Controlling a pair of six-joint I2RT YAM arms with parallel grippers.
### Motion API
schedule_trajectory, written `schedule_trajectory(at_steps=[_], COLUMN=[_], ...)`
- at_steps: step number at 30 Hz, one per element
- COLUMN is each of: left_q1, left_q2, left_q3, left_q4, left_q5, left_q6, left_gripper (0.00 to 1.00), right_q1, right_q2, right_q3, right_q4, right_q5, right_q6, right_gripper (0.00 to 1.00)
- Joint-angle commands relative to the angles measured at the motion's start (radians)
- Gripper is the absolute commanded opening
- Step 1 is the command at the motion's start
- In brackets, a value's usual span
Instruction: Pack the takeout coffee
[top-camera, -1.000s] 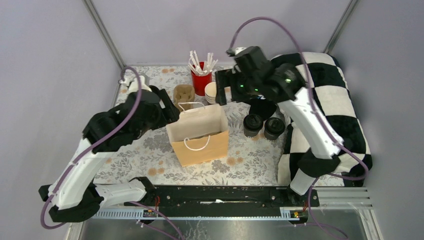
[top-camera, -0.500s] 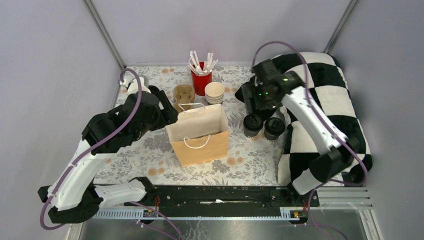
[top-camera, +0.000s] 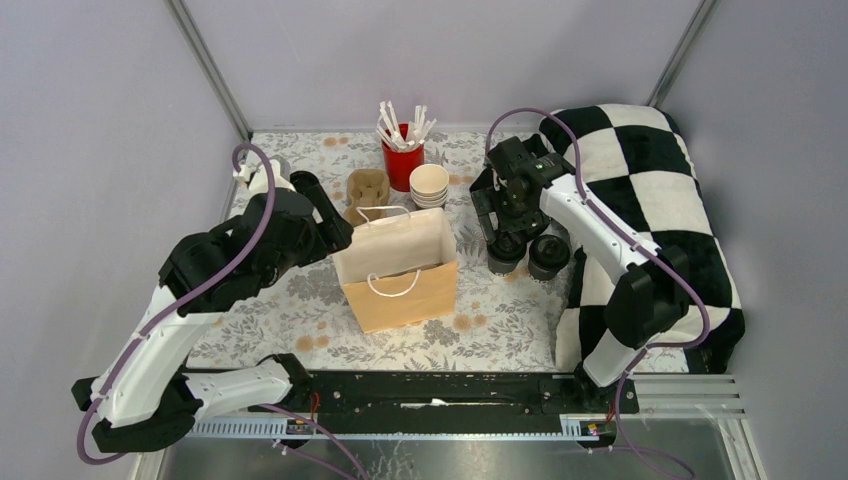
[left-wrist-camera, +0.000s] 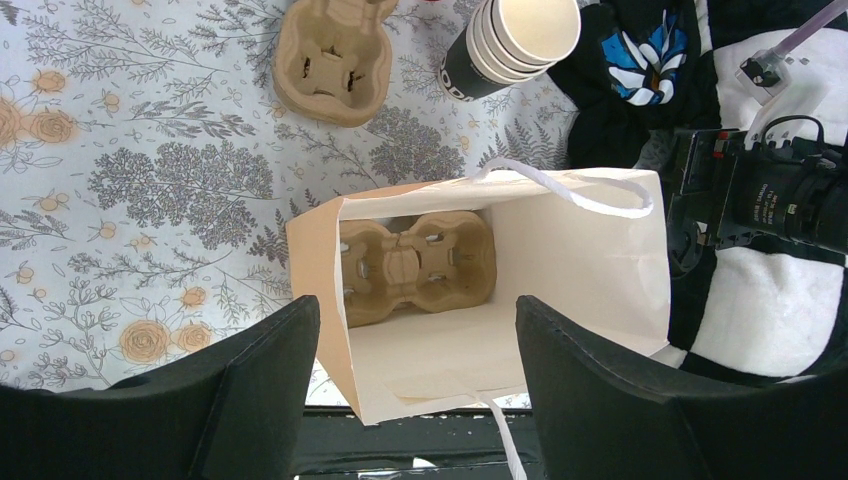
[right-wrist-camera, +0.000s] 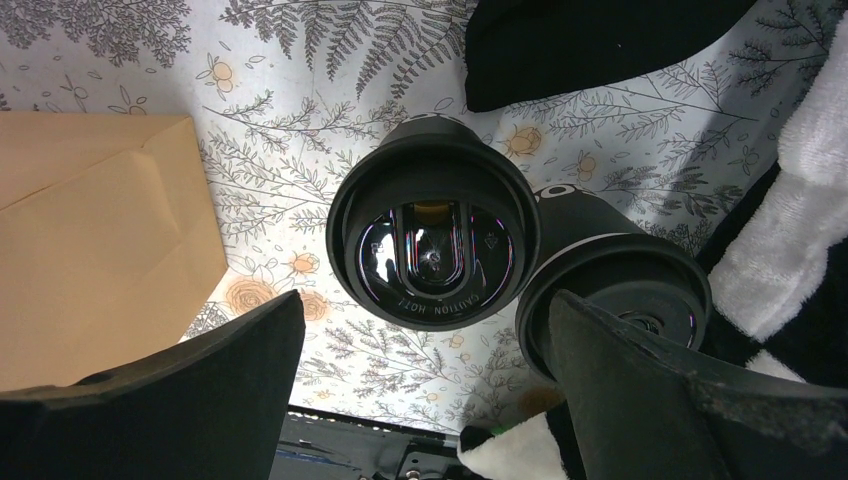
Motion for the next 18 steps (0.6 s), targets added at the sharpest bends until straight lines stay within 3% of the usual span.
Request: schedule_trajectory(at_steps=[1,11,18], left_q1=[0.004,0.004,0.004], left_q2=[-0.015,-0.010,-0.001], left_q3=[-0.006,-0.012,-0.008], left_q4=[0.016,0.027,0.028], left_q5=[0.006,0.009,0.011], left_q6=[-0.020,-0.036,-0.039], left_gripper=[0.75,0.75,0.75], right_q1=[0.003,0.005,0.002], right_q2=[0.009,0.024,0.031], right_q3=[-0.035,-0.074,-0.083], right_q4=[0.039,0.090,0.109], right_q5=[0.031,0.014,0.040], right_q6=[-0.022,-0.023,-0.026], right_gripper=[0.98,0.92,0.81])
